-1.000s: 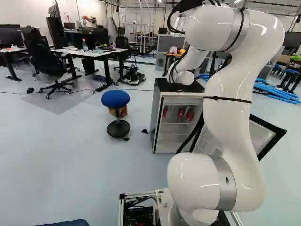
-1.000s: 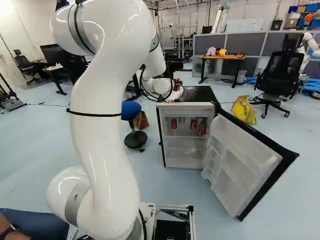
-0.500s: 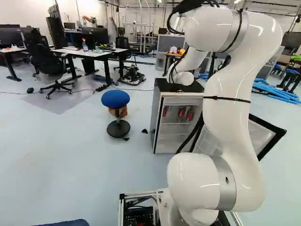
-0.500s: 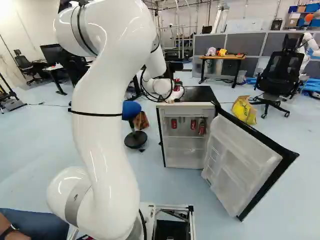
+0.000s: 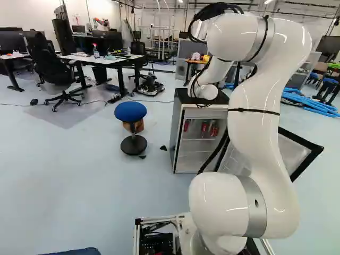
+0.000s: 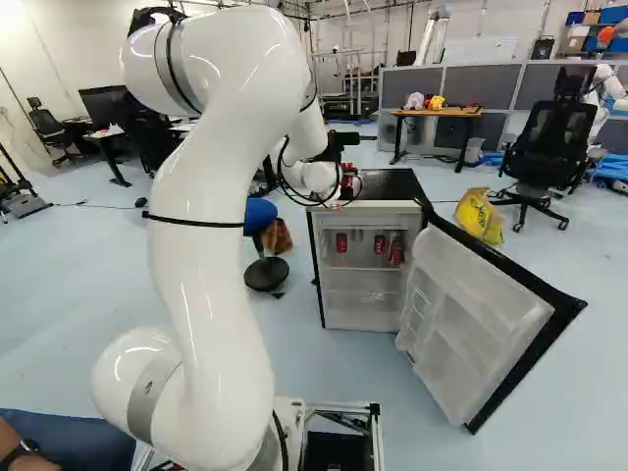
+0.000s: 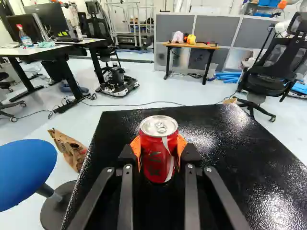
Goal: Grab a drink from the fridge
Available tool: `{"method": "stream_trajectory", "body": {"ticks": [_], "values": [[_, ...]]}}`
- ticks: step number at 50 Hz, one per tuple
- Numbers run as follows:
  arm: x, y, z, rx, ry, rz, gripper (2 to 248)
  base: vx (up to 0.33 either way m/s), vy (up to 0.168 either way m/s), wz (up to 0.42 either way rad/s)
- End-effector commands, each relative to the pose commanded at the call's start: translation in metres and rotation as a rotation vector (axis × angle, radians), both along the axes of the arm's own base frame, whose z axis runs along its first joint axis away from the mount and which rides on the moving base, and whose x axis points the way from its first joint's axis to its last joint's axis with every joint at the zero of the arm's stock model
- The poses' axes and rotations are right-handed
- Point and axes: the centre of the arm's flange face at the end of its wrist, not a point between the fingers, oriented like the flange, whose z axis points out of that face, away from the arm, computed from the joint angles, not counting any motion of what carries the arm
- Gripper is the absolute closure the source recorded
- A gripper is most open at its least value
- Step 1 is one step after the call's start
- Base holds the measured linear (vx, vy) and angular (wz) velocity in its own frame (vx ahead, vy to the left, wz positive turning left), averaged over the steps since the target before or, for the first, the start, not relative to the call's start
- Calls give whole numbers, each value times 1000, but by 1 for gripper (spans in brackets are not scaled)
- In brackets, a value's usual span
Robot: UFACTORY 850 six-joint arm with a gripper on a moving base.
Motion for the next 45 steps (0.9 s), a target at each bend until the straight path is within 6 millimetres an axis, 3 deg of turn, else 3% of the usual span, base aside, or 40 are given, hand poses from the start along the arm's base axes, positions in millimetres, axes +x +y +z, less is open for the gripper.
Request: {"method": "stream_trajectory", "body": {"ticks": [41,42,45], "values": [[0,0,-5,2,7,0,156,0,0,0],[0,0,-5,2,7,0,133,0,0,0],[0,0,-5,2,7,0,133,0,0,0]]}}
